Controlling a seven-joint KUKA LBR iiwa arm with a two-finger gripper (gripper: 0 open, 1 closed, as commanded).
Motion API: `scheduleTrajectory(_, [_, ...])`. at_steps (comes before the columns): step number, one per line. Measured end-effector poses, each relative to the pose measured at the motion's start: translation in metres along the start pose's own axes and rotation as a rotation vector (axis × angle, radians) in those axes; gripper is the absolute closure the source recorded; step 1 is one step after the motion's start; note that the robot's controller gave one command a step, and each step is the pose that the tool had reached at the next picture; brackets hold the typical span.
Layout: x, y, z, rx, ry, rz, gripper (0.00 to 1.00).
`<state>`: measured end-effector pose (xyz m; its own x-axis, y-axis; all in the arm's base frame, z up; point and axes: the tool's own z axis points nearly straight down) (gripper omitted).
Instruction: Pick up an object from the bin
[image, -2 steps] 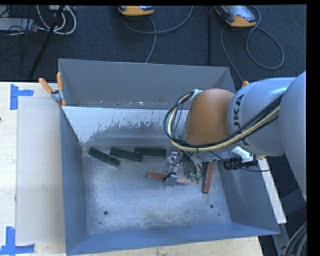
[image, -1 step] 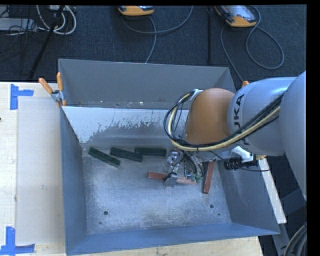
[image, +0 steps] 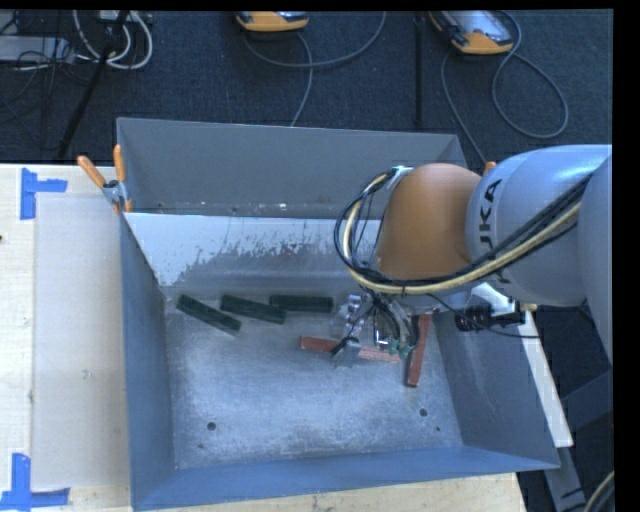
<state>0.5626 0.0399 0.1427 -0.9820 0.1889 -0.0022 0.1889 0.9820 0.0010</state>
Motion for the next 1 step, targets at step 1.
scheduleTrajectory(1, [-0.0002, 0.0, -0.0062, 0.0, 0.002, 0.0, 1.0])
